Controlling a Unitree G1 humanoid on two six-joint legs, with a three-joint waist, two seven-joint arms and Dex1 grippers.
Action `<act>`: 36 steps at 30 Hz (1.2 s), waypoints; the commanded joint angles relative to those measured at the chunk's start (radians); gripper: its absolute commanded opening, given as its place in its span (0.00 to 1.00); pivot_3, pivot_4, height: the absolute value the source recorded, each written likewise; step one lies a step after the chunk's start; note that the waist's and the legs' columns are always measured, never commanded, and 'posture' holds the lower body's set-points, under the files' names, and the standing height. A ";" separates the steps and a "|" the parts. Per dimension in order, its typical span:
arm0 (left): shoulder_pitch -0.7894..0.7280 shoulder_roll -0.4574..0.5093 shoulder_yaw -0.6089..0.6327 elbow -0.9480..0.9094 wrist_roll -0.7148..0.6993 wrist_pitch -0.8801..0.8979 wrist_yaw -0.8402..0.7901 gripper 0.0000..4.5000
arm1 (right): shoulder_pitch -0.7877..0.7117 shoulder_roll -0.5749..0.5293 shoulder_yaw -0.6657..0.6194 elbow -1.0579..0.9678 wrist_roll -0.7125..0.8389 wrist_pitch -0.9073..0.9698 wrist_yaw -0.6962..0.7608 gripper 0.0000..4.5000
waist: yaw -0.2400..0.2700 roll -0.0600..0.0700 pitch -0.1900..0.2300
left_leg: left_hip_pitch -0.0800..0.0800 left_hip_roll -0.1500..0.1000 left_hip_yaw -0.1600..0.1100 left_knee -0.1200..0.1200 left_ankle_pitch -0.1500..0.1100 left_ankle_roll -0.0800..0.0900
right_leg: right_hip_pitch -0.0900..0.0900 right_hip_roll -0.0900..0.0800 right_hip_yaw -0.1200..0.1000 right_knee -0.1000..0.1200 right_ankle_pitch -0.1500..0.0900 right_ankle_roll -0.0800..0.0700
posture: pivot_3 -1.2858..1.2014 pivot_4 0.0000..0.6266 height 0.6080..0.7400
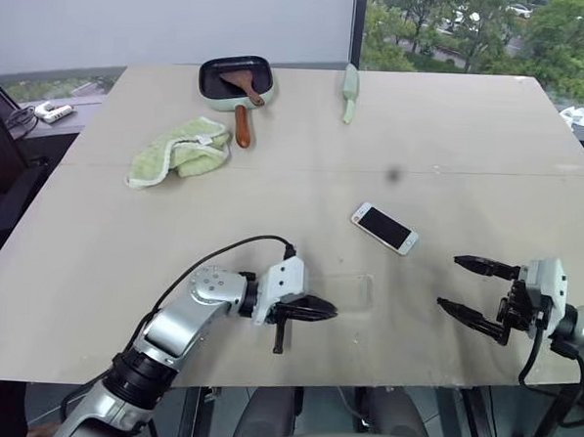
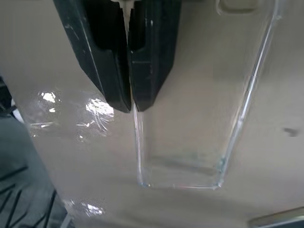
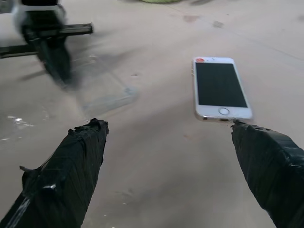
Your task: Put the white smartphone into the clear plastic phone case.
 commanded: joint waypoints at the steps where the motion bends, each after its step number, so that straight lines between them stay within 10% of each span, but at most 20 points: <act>1: -0.017 -0.016 -0.017 -0.009 0.029 -0.038 0.012 0.02 | 0.010 -0.001 -0.030 -0.060 -0.007 0.009 -0.052 1.00 | 0.001 0.000 0.000 | 0.000 0.000 0.000 0.000 0.000 0.000 | 0.000 0.000 0.000 0.000 0.000 0.000 | 0.52 0.24 1.00; 4: -0.019 -0.023 -0.013 -0.003 0.031 -0.052 0.013 0.02 | 0.005 0.014 -0.020 -0.087 -0.015 0.043 -0.122 1.00 | 0.001 0.000 0.000 | 0.000 0.000 0.000 0.000 0.000 0.000 | 0.000 0.000 0.000 0.000 0.000 0.000 | 0.52 0.24 1.00; 14: 0.029 0.015 0.130 -0.120 -0.047 -0.058 0.046 0.99 | -0.054 0.087 0.138 -0.165 -0.219 0.136 -0.380 1.00 | -0.003 0.000 0.000 | 0.000 0.001 0.000 0.000 0.000 0.000 | -0.001 0.000 0.000 0.000 0.000 0.000 | 0.52 0.24 1.00; 36: 0.199 0.156 0.515 -0.324 -0.199 0.138 0.258 0.99 | -0.447 0.159 0.331 0.202 -0.330 0.306 -0.306 1.00 | -0.026 -0.002 0.001 | 0.002 0.002 0.001 0.000 0.000 0.000 | 0.000 0.002 0.001 0.001 0.000 -0.001 | 0.52 0.24 1.00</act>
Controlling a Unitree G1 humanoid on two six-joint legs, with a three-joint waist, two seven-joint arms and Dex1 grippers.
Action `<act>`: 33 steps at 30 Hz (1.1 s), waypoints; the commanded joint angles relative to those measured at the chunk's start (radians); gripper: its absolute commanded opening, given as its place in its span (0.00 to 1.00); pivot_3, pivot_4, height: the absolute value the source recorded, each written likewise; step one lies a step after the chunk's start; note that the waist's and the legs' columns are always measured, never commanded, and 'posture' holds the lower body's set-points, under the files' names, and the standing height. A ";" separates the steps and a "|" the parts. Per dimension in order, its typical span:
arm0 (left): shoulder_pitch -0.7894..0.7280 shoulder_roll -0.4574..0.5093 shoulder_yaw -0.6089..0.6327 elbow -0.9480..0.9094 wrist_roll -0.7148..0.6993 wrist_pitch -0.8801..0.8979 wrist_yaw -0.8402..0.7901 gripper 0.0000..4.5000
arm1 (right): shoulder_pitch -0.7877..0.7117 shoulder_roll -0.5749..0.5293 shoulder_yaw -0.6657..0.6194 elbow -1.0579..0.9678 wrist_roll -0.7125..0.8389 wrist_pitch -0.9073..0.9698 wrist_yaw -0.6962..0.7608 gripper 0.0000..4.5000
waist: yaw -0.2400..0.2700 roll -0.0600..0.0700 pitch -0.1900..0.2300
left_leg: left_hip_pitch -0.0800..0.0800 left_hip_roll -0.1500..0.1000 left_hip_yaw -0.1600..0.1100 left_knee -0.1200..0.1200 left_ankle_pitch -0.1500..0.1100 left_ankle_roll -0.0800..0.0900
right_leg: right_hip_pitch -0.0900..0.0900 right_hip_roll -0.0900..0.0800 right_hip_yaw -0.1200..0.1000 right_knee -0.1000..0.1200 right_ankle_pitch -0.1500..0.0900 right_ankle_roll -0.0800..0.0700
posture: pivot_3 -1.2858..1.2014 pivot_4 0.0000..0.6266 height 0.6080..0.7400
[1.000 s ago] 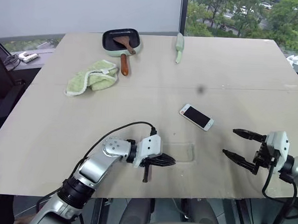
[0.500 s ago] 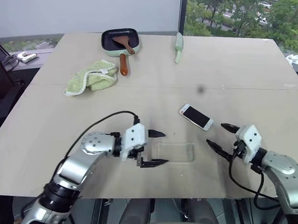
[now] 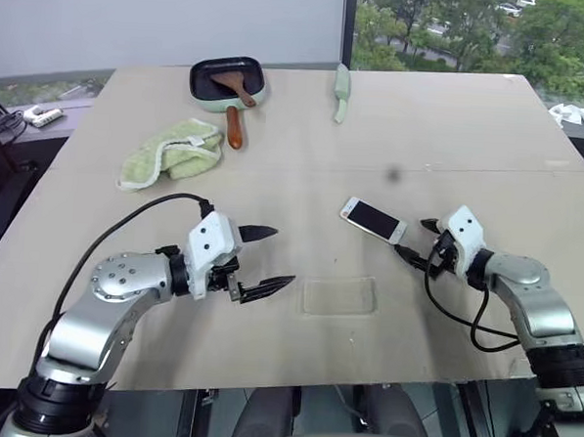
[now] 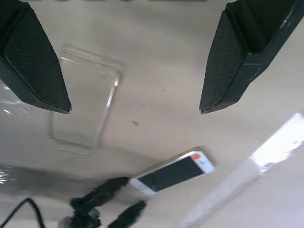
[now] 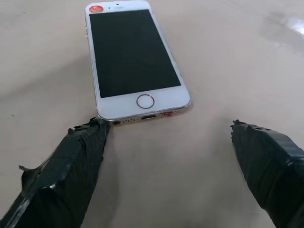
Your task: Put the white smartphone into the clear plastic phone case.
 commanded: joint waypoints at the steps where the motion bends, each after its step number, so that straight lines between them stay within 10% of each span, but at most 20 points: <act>1: 0.020 0.010 0.072 -0.042 -0.008 0.014 0.049 0.99 | -0.017 0.007 0.037 0.021 -0.002 -0.010 0.041 1.00 | -0.005 0.000 0.000 | 0.000 0.000 0.000 0.000 0.000 0.000 | -0.001 0.001 0.000 0.000 0.000 0.000 | 0.52 0.24 1.00; 27: 0.011 0.049 0.111 -0.031 -0.030 0.078 0.073 0.99 | -0.317 0.088 0.121 0.495 -0.089 -0.226 0.269 1.00 | -0.012 0.000 0.000 | 0.000 0.000 0.001 -0.001 0.000 0.000 | -0.001 0.000 0.001 0.000 0.001 -0.001 | 0.52 0.24 1.00; 33: 0.006 0.043 0.106 -0.022 -0.031 0.066 0.072 1.00 | -0.314 0.094 0.117 0.501 -0.094 -0.235 0.286 0.67 | -0.012 0.000 0.000 | 0.000 0.001 0.000 -0.001 0.000 0.000 | -0.002 0.000 0.001 0.000 0.001 -0.001 | 0.52 0.24 1.00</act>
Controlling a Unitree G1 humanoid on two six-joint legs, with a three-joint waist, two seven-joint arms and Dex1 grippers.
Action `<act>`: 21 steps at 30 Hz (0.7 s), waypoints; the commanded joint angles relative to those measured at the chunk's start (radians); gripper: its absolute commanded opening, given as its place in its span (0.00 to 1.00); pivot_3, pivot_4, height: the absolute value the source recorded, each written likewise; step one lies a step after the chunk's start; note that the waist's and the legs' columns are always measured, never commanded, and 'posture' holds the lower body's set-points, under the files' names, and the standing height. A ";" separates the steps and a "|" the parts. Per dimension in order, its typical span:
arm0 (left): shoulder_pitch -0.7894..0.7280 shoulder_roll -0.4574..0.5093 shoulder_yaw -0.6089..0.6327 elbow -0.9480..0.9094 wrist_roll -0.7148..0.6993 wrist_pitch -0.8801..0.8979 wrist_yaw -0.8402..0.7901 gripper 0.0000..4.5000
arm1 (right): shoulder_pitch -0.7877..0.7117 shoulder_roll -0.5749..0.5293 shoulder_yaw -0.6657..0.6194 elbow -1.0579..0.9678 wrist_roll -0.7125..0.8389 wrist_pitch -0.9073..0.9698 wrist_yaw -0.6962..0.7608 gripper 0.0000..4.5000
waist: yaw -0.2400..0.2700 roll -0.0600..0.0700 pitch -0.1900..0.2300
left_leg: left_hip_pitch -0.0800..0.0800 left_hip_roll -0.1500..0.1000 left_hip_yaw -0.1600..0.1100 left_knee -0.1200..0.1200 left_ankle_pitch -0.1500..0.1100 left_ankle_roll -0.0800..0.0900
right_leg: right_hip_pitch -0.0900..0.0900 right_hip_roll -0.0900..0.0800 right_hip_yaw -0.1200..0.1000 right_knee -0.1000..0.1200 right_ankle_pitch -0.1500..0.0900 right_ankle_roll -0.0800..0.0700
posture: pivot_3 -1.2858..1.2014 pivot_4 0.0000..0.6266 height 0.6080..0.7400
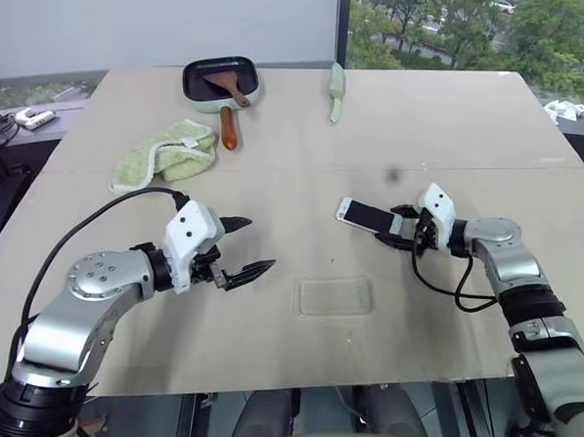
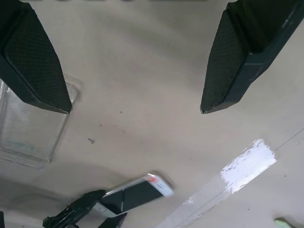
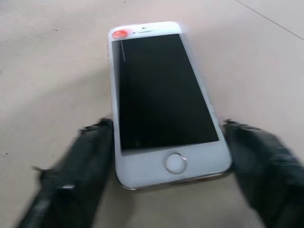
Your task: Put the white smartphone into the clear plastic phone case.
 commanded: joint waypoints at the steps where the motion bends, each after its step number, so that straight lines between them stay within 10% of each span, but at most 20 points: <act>1: -0.005 0.004 0.025 -0.021 -0.014 -0.021 -0.004 1.00 | 0.015 0.021 0.031 0.011 -0.011 0.004 0.033 0.67 | 0.000 0.000 0.000 | 0.000 0.000 0.000 0.000 0.000 0.000 | 0.000 0.000 0.000 0.000 0.000 0.000 | 0.52 0.24 1.00; 11: -0.030 -0.012 0.003 0.002 -0.010 -0.042 -0.014 1.00 | 0.045 0.011 -0.007 -0.085 0.034 -0.013 0.058 0.67 | 0.002 0.000 0.000 | -0.001 0.000 -0.001 -0.001 0.000 0.000 | 0.000 -0.001 -0.001 -0.001 0.000 0.000 | 0.52 0.24 1.00; 21: -0.015 0.001 -0.010 0.005 -0.049 -0.061 -0.107 1.00 | 0.213 -0.072 -0.021 -0.592 0.223 0.156 0.178 0.67 | 0.010 0.001 0.001 | -0.016 -0.001 -0.001 0.000 0.000 -0.001 | -0.016 -0.005 -0.001 0.001 0.000 0.000 | 0.52 0.24 1.00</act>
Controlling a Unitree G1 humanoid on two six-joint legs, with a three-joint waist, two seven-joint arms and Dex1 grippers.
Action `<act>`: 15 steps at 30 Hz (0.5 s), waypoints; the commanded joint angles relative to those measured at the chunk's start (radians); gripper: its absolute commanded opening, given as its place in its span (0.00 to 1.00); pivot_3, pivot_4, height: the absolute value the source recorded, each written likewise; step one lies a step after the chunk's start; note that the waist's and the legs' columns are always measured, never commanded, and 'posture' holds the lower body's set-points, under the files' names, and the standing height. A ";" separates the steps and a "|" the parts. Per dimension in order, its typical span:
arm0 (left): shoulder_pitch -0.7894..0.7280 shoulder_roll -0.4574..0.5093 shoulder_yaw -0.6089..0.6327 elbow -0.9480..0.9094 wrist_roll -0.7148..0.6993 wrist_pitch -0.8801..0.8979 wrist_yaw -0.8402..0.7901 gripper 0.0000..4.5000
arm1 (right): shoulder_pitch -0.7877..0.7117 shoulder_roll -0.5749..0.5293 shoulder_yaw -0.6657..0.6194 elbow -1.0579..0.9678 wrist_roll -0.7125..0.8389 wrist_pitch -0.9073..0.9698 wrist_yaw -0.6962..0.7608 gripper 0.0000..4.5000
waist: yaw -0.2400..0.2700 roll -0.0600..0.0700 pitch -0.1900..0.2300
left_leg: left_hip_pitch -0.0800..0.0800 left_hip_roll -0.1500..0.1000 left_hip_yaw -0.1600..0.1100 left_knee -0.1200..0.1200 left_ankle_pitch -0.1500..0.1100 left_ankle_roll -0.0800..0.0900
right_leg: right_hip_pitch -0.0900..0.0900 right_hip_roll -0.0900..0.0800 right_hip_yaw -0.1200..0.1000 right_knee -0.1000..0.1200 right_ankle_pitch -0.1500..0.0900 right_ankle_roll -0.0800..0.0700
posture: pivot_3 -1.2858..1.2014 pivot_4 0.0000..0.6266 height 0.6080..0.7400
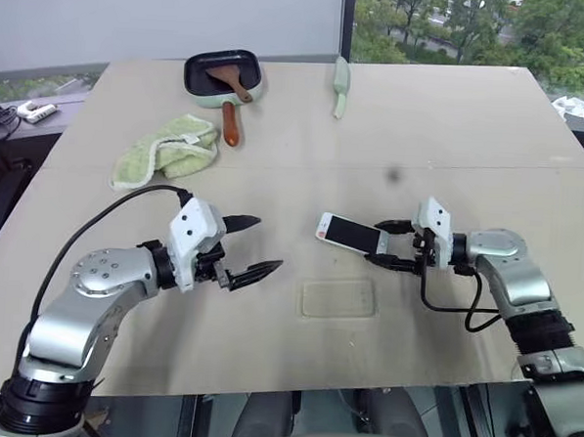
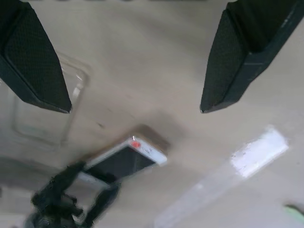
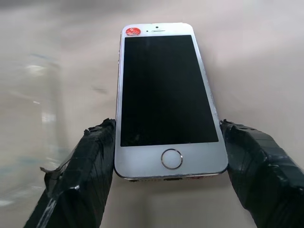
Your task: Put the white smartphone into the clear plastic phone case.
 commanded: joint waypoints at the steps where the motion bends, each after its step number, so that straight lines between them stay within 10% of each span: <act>1: -0.012 0.011 -0.010 0.003 0.000 -0.046 -0.031 1.00 | 0.056 -0.046 -0.006 -0.192 0.086 0.058 0.052 0.67 | 0.003 0.000 0.000 | 0.000 0.000 0.000 0.000 0.000 0.000 | 0.000 0.000 -0.001 0.000 0.000 0.000 | 0.52 0.24 1.00; 15: -0.211 -0.060 -0.242 0.082 0.031 -0.073 -0.133 1.00 | 0.122 -0.174 0.051 -0.304 0.070 0.028 0.129 0.67 | 0.023 0.000 0.001 | -0.001 -0.001 -0.002 0.002 0.000 0.000 | 0.001 0.004 -0.002 0.000 0.000 0.000 | 0.52 0.24 1.00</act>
